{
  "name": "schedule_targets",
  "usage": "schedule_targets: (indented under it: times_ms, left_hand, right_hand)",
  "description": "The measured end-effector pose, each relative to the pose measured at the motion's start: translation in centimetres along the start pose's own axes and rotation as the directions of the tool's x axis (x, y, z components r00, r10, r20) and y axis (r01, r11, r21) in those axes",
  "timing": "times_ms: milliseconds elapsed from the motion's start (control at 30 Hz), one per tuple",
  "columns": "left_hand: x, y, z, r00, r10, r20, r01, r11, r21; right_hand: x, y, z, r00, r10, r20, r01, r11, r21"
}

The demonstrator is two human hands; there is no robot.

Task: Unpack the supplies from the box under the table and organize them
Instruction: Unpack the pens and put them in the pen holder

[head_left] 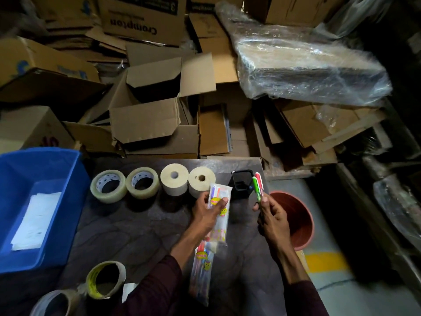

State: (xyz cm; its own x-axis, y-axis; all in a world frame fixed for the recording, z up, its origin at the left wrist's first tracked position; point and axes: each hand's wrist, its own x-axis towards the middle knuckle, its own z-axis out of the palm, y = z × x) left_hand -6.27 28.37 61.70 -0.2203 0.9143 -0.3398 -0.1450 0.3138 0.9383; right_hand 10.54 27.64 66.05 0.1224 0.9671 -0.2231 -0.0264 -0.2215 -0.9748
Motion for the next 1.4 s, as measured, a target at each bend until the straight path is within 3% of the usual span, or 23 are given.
schedule_targets:
  times_ms: [100, 367, 600, 767, 867, 1167, 1400]
  left_hand:
    - [-0.5, -1.1, -0.2, 0.988, 0.13, -0.078, -0.12, 0.985, 0.12]
    - [0.3, -1.8, -0.7, 0.959, 0.273, 0.074, -0.28, 0.953, 0.117]
    - [0.5, -2.3, -0.7, 0.965, 0.256, 0.055, -0.26, 0.962, 0.088]
    - [0.5, -2.2, -0.9, 0.975, 0.221, 0.028, -0.221, 0.975, 0.011]
    - [0.7, -2.4, -1.5, 0.977, 0.213, 0.027, -0.212, 0.977, -0.026]
    - [1.4, -3.1, -3.9, 0.983, 0.183, -0.006, -0.183, 0.982, -0.055]
    - [1.1, -3.6, -4.6, 0.989, 0.142, -0.041, -0.146, 0.986, -0.086]
  right_hand:
    - [0.3, 0.1, -0.2, 0.999, -0.03, 0.037, 0.029, 0.999, 0.023]
    - [1.5, 0.6, -0.4, 0.998, 0.049, 0.043, -0.052, 0.995, 0.085]
    - [5.1, -1.5, 0.4, 0.994, 0.103, 0.027, -0.102, 0.994, -0.034]
    - [8.7, -2.4, 1.4, 0.994, -0.006, 0.108, 0.009, 1.0, -0.019]
    - [10.3, -2.7, 1.9, 0.992, -0.001, 0.128, 0.006, 0.999, -0.038]
    - [13.3, -1.6, 3.0, 0.993, -0.078, 0.088, 0.097, 0.965, -0.242]
    - [14.5, 0.3, 1.8, 0.969, -0.14, 0.202, 0.223, 0.846, -0.483]
